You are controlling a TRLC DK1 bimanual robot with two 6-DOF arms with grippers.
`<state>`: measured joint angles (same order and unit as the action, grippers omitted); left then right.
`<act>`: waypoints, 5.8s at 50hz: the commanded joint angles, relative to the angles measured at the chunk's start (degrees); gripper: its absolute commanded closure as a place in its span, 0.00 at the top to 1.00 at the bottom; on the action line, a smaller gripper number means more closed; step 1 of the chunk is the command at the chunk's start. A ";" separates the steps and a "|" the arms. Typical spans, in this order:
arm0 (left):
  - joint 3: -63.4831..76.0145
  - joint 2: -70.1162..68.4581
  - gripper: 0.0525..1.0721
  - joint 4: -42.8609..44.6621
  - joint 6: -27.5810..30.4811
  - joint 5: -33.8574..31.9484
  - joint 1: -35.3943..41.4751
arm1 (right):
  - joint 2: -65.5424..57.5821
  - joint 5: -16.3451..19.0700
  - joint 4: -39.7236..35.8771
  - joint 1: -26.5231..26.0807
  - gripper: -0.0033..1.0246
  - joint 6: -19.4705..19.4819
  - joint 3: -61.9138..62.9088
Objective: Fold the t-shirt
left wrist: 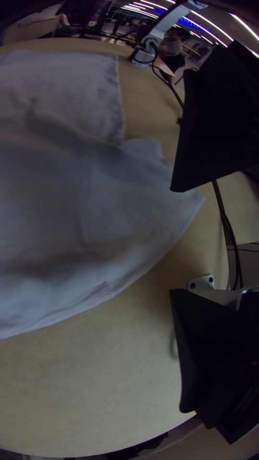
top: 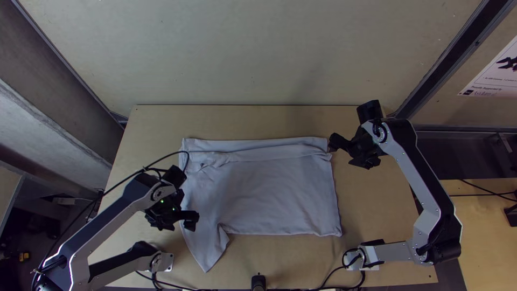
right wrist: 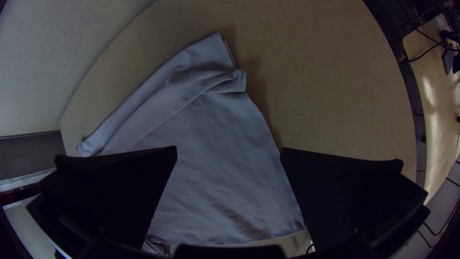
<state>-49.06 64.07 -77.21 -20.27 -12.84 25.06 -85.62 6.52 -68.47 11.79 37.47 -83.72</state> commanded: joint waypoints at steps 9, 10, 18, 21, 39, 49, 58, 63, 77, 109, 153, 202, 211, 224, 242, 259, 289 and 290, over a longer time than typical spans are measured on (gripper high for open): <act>7.31 3.07 0.95 2.50 -4.78 1.59 7.11 | 1.16 0.42 -0.88 0.69 0.96 -2.14 0.40; 7.75 3.43 0.95 2.85 -4.78 1.68 7.55 | 1.25 0.42 -0.88 0.69 0.96 -2.23 0.49; 10.39 4.83 0.95 6.46 -6.97 2.38 10.36 | 2.22 1.30 -0.62 1.13 0.95 -3.72 2.07; 11.09 5.71 0.95 7.95 -7.24 2.73 11.33 | 2.74 1.39 -0.62 1.66 0.93 -4.51 3.04; 12.06 9.84 0.68 11.64 -7.68 2.91 15.81 | 6.17 5.43 -2.37 3.76 0.89 -11.63 11.48; 12.41 8.70 0.05 14.72 -6.89 3.09 19.41 | 5.12 8.33 -10.55 3.76 0.90 -21.30 19.74; 11.88 8.52 0.03 16.39 -5.48 3.09 18.27 | 4.50 8.07 -13.18 2.97 0.91 -27.81 27.47; 11.18 8.08 0.03 16.57 -4.69 3.09 15.37 | 4.33 8.07 -13.10 3.24 0.93 -28.60 30.11; 6.52 4.83 0.03 13.31 -1.26 3.00 6.76 | -0.68 8.07 -13.10 5.26 0.92 -28.77 33.45; 4.32 4.39 0.03 12.70 -0.82 2.91 1.92 | -12.81 8.07 -9.14 2.45 0.84 -33.87 38.64; -4.03 2.37 0.03 10.68 0.58 2.29 -11.08 | 3.97 6.04 -11.43 3.68 0.03 -34.84 30.90; -26.70 17.58 0.03 8.83 9.29 2.29 -20.66 | -11.06 1.21 -6.15 -0.19 0.03 -31.85 1.02; -30.40 21.36 0.03 8.92 10.96 2.47 -20.93 | -15.27 1.03 -6.15 -0.10 0.03 -31.85 -4.34; -38.04 28.04 0.03 9.62 13.24 2.82 -21.19 | -21.07 0.51 -6.15 0.07 0.03 -31.85 -11.90; -48.06 36.56 0.03 12.08 18.51 2.91 -21.46 | -26.88 0.33 -6.15 -0.01 0.03 -31.67 -20.69; -44.46 41.31 0.03 16.74 19.13 3.00 -21.89 | -33.12 -0.02 -4.13 -0.37 0.03 -30.00 -23.94; -39.54 44.65 0.96 21.14 18.16 3.26 -24.62 | -36.54 -11.27 8.17 -2.30 0.54 -32.11 -20.52; -39.54 44.21 0.96 21.40 18.08 3.17 -24.97 | -35.84 -11.53 8.88 -2.48 0.56 -32.11 -20.25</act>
<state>-90.06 109.25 -56.66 -2.31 -9.82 1.65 -125.16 -2.96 -60.82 10.48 5.85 -106.37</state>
